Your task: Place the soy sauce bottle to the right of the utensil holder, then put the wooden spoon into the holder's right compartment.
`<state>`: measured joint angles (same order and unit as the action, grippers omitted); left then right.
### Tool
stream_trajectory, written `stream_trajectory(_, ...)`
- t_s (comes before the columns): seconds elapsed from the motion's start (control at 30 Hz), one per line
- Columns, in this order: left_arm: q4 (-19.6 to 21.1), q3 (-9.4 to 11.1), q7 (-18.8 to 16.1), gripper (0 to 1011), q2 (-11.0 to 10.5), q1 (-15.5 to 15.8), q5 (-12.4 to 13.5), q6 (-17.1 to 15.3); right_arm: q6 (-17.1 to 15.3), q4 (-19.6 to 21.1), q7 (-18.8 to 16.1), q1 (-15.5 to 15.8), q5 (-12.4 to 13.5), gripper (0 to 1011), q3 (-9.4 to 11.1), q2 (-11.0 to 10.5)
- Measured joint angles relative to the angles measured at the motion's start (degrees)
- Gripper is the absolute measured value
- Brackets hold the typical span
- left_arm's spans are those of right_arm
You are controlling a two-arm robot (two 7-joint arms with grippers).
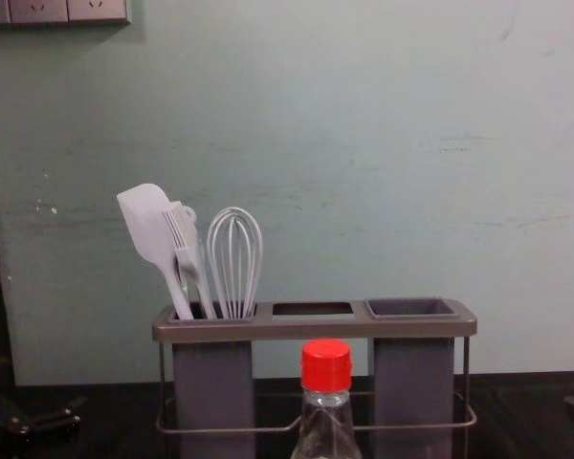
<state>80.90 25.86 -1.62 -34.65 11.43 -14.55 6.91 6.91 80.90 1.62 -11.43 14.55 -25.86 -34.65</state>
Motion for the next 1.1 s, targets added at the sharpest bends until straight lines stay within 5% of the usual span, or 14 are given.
stream_trajectory(0.63,0.0,0.0,0.0,1005,0.0,0.0,0.0,0.0,0.0,0.04,-0.08,0.09,-0.15,1003,0.18,0.13)
stream_trajectory(1.1,0.0,0.0,0.0,1005,0.0,0.0,0.0,0.0,-3.88,8.07,-5.44,4.55,1.26,1002,1.3,-0.96)
